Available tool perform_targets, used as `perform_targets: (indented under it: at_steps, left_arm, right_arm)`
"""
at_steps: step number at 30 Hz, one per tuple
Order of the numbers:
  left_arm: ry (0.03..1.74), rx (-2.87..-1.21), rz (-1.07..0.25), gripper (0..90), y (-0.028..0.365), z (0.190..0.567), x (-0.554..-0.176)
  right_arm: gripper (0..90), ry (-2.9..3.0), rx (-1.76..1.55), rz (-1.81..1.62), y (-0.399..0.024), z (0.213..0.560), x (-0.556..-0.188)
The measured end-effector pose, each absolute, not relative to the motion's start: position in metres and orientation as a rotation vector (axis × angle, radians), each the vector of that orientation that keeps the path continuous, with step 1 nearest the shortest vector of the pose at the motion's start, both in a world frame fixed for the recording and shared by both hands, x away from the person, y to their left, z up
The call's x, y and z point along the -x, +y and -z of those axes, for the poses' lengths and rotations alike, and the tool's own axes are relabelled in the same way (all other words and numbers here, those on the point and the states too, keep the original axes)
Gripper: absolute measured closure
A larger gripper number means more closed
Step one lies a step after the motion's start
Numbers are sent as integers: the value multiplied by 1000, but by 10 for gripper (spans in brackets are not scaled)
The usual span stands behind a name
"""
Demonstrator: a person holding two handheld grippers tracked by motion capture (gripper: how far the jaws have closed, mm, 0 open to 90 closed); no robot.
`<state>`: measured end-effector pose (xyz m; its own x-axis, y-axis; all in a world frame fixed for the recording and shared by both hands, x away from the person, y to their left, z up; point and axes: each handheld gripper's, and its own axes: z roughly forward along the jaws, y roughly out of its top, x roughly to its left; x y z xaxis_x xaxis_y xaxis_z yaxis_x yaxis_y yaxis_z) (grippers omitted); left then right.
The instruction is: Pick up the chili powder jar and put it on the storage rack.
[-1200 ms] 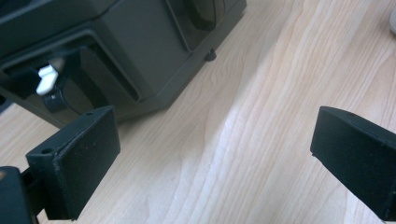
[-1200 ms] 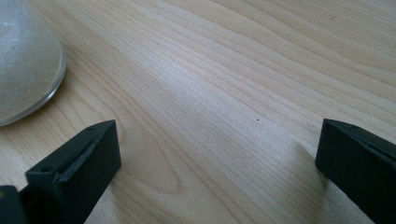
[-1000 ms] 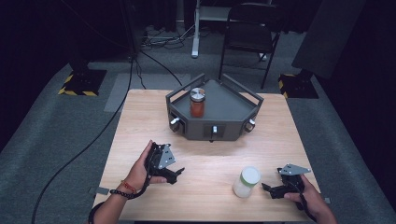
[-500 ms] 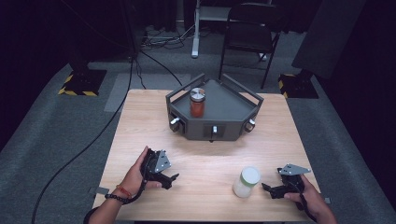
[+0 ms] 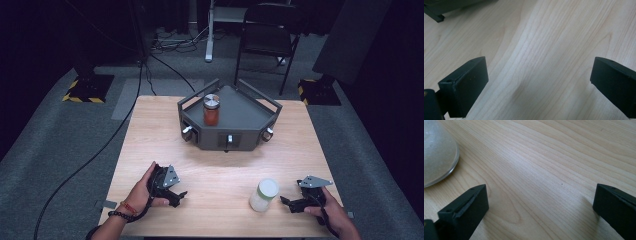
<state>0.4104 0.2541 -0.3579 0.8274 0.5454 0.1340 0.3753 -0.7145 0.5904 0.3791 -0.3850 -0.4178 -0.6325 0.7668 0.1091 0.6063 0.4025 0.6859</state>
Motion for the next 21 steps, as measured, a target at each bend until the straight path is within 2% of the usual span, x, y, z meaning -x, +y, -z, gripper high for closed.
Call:
perform_targets:
  at_steps: [10,21]
  left_arm:
    - [708,-2488,-379,11,259,361,-416]
    - [786,-2412,-274,3,280,370,-427]
  right_arm:
    - [0,2436,-1214,-1048,-385,418,-379]
    - [0,2436,-1214,-1048,-385,418,-379]
